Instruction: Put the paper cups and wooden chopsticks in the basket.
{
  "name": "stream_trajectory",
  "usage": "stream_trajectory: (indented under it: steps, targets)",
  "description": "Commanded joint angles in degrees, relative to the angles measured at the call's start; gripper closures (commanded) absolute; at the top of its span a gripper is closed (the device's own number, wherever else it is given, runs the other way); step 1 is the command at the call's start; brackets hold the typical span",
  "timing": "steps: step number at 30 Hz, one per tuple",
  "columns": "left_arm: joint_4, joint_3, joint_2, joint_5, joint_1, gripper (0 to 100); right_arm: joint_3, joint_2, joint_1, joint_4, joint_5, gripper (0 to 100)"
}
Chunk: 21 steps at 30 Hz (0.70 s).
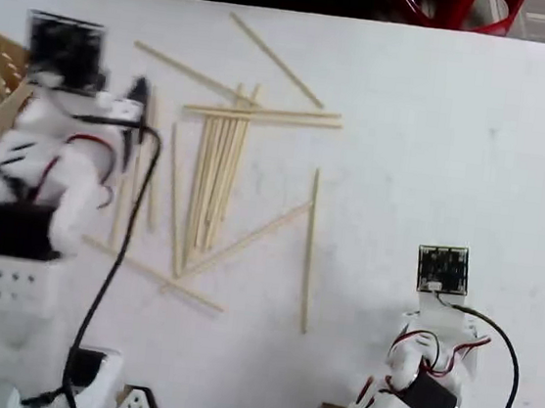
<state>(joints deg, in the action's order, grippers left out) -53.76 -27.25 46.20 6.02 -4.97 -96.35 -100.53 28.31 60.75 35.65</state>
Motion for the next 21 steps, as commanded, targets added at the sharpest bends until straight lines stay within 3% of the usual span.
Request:
stream_trajectory:
  steps: [1,9,14,21]
  targets:
    - [-0.3,1.3,-13.2,-3.4,7.1,85,-0.6,0.0,0.6,-0.2,-0.1,95.4]
    - [9.4,5.0,-44.4,-4.0,6.4,85,-0.6,0.0,0.6,-0.2,-0.1,95.4]
    - [3.3,18.3,-59.4,-6.0,0.5,85,-0.6,0.0,0.6,-0.2,-0.1,95.4]
    - [-6.8,33.1,-72.9,-6.3,0.0,84,-0.6,0.0,0.6,-0.2,-0.1,95.4]
